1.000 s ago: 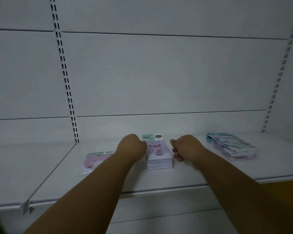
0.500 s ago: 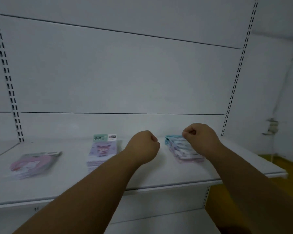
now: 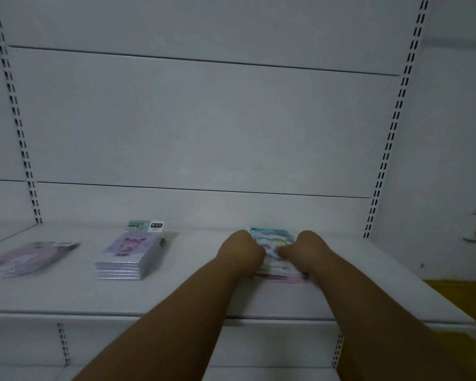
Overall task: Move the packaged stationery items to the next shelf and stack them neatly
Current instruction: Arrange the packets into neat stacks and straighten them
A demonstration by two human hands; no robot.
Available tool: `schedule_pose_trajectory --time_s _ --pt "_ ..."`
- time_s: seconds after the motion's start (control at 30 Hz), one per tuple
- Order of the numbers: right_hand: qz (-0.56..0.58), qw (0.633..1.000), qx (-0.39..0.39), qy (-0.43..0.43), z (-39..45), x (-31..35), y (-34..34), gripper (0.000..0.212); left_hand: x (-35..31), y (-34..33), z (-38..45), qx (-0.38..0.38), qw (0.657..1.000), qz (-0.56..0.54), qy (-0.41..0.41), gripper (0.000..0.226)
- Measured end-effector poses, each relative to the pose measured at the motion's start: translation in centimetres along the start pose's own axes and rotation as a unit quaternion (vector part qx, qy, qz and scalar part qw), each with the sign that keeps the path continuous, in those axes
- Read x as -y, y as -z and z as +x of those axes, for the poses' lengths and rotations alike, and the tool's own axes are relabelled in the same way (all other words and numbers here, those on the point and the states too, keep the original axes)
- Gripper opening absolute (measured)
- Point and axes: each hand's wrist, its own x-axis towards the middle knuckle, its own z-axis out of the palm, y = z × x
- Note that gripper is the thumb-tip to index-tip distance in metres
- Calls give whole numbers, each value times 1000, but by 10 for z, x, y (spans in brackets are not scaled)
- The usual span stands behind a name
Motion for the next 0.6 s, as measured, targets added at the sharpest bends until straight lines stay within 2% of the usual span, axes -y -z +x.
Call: schedule_pose_trajectory --time_s 0.07,0.13,0.2,0.27,0.37,0.47,0.53,0.6 --pt "134 991 6 -5 -6 -2 -1 24 6 3 -2 -9 994 -107 22 28" --pt "254 967 27 10 -14 3 -2 22 16 13 -6 -20 980 -195 13 35" --pt "309 949 58 33 -23 14 -7 24 28 27 -10 -31 964 -263 -15 46" --pt "336 938 65 50 -32 28 -19 33 41 40 -18 -38 950 -305 -53 46" --pt "343 936 42 72 -46 43 -43 43 57 52 -33 -35 951 -294 -90 41" --pt "400 913 61 45 -55 50 -56 37 58 57 -40 5 945 -304 -120 26" --pt "386 919 76 33 -58 50 -57 32 53 64 -43 30 953 -277 -121 21" --pt "361 928 90 15 -56 51 -58 33 54 69 -41 61 951 -280 -114 26"
